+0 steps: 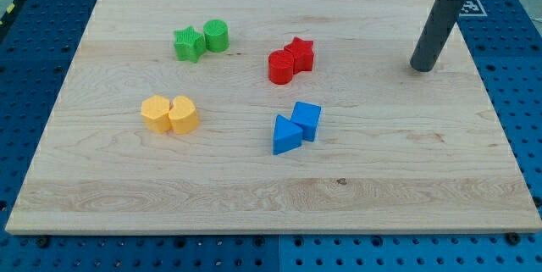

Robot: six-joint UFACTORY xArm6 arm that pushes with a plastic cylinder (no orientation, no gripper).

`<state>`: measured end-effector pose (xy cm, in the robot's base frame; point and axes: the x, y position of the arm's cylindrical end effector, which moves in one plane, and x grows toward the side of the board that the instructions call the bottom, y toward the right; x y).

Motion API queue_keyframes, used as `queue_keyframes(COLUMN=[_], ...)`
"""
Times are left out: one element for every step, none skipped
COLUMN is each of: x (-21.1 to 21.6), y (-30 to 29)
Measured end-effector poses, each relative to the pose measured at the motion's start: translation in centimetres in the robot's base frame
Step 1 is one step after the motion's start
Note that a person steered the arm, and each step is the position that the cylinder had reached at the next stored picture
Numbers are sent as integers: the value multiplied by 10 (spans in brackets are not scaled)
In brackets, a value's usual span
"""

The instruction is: Separate the red circle from the red star

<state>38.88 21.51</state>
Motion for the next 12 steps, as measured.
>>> queue_keyframes(x=[0,0,-4,1,3,5,24,24,24,23,7,4], y=[0,0,0,-39,-62,-71,-112,-122,-164,-198,-205,-204])
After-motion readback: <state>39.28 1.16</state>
